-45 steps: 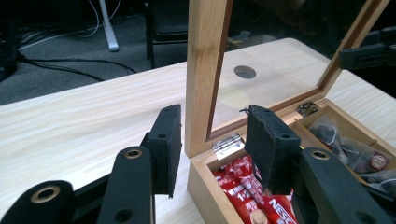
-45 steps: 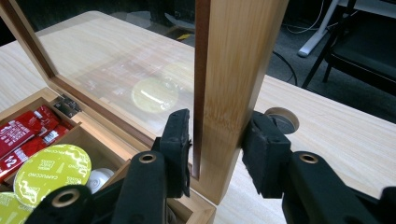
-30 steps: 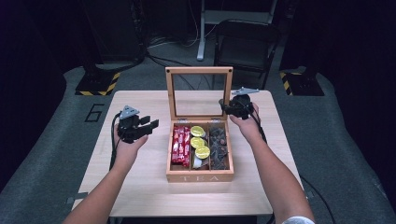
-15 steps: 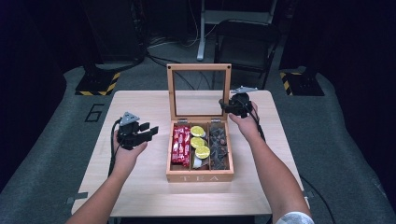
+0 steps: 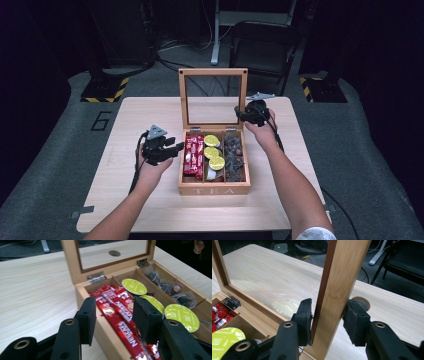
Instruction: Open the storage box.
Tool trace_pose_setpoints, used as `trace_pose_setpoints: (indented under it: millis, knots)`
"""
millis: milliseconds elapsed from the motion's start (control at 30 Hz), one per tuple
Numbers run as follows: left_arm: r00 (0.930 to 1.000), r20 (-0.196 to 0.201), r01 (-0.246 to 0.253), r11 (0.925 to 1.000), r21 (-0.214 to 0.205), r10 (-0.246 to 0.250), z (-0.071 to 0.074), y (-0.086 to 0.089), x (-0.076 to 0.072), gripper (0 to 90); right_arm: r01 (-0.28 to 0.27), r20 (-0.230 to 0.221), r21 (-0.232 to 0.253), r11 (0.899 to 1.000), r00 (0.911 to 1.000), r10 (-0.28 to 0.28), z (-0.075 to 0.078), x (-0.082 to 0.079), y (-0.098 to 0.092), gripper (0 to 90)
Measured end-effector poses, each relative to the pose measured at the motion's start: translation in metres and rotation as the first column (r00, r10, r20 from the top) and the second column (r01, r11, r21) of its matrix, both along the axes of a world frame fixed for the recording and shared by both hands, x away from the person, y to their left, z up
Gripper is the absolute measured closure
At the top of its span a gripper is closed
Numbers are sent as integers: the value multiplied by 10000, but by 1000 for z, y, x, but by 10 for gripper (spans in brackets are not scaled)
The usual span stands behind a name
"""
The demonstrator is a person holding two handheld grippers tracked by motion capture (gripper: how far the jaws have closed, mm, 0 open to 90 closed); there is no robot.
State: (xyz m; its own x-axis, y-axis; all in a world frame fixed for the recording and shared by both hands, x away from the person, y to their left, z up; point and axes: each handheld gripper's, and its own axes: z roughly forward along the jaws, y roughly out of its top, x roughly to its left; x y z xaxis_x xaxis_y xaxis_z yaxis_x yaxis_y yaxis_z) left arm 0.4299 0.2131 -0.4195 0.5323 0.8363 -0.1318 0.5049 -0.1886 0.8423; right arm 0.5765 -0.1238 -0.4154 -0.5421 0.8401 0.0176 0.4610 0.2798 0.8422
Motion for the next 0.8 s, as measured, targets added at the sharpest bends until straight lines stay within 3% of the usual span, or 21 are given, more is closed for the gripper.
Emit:
trace_pose_setpoints:
  millis: [400,800]
  knots:
    - [9990,-438,-94,9994,330,109,-17,-35,2,545,-52,63,-122,9999,10000,53,-1,0,1,570]
    - [9967,-703,-356,9963,782,411,-39,-49,7,538,-91,93,-143,9999,9999,93,-3,-1,0,568]
